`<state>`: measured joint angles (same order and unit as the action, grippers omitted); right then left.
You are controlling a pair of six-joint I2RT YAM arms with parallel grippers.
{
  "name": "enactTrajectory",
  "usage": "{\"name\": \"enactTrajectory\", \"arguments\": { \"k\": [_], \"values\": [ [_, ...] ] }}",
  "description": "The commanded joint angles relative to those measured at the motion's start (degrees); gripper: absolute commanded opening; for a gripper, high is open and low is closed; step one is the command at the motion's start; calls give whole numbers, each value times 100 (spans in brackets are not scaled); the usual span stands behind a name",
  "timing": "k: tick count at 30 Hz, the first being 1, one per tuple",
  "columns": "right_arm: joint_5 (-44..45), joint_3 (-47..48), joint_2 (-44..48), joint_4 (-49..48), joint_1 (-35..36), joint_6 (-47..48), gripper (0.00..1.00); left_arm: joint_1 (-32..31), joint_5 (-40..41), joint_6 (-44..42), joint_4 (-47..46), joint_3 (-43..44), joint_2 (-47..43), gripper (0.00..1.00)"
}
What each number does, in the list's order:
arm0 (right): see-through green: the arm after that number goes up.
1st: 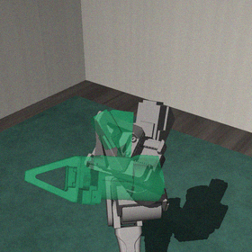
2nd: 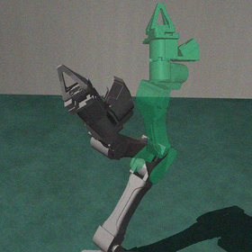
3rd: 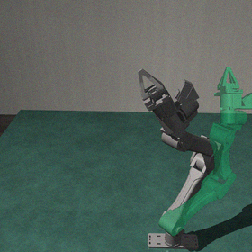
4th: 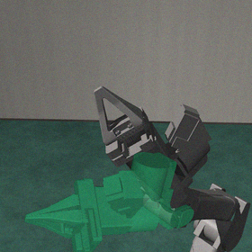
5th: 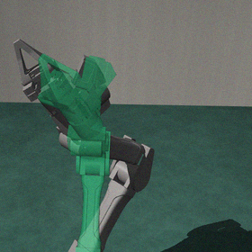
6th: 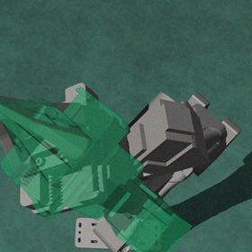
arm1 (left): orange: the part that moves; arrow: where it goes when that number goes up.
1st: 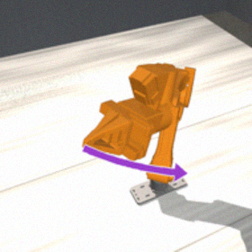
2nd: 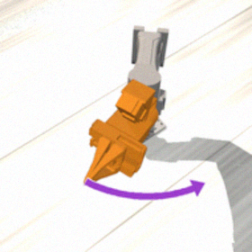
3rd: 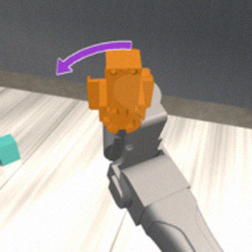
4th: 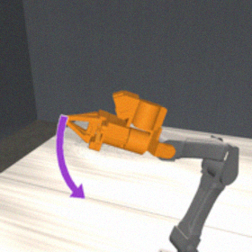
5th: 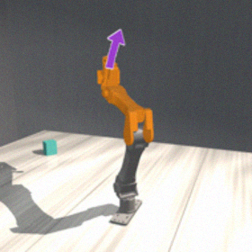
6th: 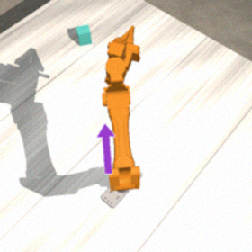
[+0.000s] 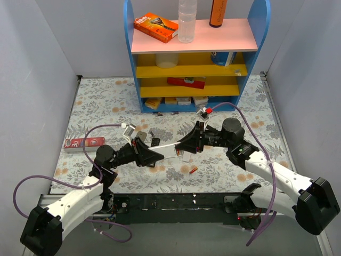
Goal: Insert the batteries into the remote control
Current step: Adjust the remote control.
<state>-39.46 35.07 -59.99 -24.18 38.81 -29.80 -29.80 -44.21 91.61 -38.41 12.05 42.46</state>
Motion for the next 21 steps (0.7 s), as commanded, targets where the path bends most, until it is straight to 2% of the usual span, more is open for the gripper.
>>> {"name": "enactTrajectory", "arguments": {
  "k": [1, 2, 3, 5, 6, 9, 12, 15, 17, 18, 21],
  "values": [
    [326, -150, 84, 231, -137, 247, 32, -26, -150, 208, -966, -19, -195, 0],
    [273, -132, 66, 169, -145, 221, 37, -26, -141, 225, -975, -19, -133, 0],
    [220, -123, 66, 151, -137, 186, 46, -17, -124, 199, -914, -10, -89, 0],
    [185, -18, 83, 160, -137, 194, 54, -17, -62, 138, -791, 16, -1, 0],
    [202, 26, 118, 212, -137, 290, 62, -17, -1, 24, -529, 51, 26, 0],
    [368, 237, 241, 572, -137, 518, 73, -17, 315, -301, 356, 218, 78, 0],
    [684, 386, 356, 1020, -137, 651, 78, -26, 693, -670, 1209, 473, 131, 0],
    [940, 501, 452, 1486, -137, 721, 81, -26, 1027, -820, 1669, 622, 149, 0],
    [914, 510, 531, 1592, -137, 695, 84, -26, 1176, -856, 1775, 675, 149, 0],
    [923, 484, 593, 1557, -137, 643, 90, -26, 1230, -847, 1854, 693, 149, 0],
    [1071, 195, 961, 1469, -137, 616, 93, -26, 1632, -882, 2143, 745, 87, 0]
  ]
}}
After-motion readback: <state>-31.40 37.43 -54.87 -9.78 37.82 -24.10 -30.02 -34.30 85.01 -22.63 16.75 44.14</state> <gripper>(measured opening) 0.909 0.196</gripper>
